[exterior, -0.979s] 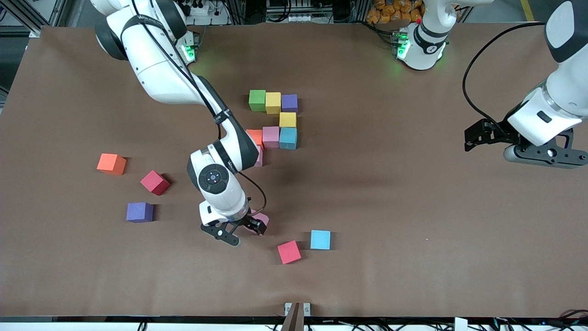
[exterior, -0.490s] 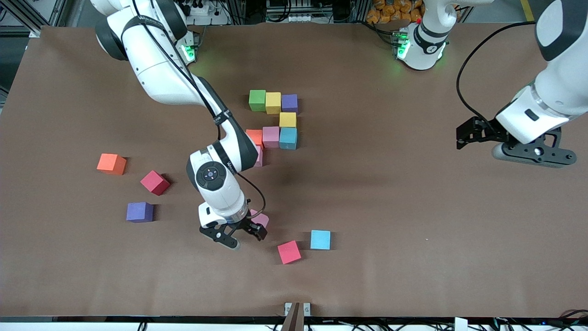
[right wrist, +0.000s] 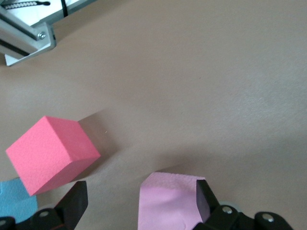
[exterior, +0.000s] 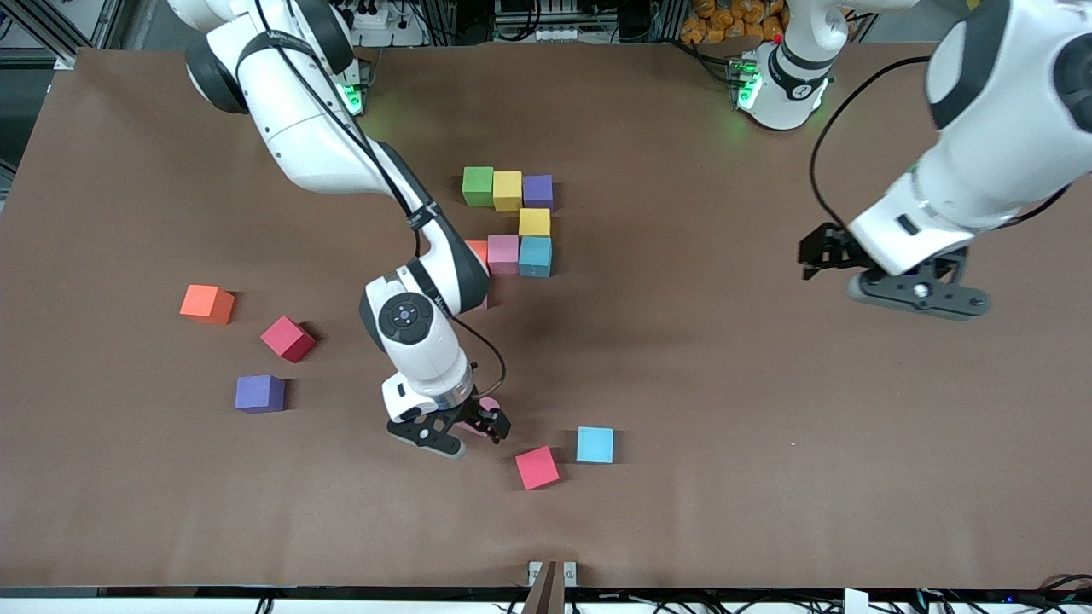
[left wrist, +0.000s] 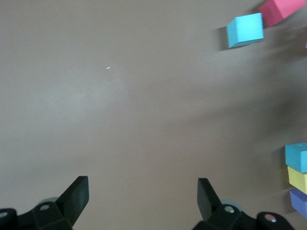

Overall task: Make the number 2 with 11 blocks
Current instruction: 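Grasp the pink cube with the right gripper while the left gripper reaches in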

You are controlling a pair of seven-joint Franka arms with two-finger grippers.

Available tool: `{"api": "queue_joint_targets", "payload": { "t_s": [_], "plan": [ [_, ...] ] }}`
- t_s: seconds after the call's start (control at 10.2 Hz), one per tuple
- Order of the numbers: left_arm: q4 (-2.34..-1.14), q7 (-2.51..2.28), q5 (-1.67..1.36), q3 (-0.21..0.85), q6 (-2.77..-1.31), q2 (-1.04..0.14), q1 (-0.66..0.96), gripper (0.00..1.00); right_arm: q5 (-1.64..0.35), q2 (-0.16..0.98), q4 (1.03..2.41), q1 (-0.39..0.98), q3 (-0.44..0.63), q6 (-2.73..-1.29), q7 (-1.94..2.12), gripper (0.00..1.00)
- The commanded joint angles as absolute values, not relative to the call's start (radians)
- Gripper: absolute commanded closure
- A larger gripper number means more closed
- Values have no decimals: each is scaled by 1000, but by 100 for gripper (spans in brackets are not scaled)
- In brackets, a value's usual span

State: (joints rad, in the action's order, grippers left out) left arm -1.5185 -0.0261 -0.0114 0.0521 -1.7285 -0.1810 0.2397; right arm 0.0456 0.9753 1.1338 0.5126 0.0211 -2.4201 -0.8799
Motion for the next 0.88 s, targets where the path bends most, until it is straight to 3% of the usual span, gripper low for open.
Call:
{"api": "queue_joint_targets", "payload": {
  "t_s": [0.0,0.29,0.78],
  "plan": [
    [-1470,4,2,121,-1812,-250,249,0,95,988,1127,520,25,-2413,-876,0],
    [-1468,69,2,212,-2107,-354,250,0,144,986,1135,512,26,-2251,-879,0],
    [-1402,634,-229,227,-2452,-549,230,0,132,986,1124,511,18,-2253,-982,0]
  ]
}}
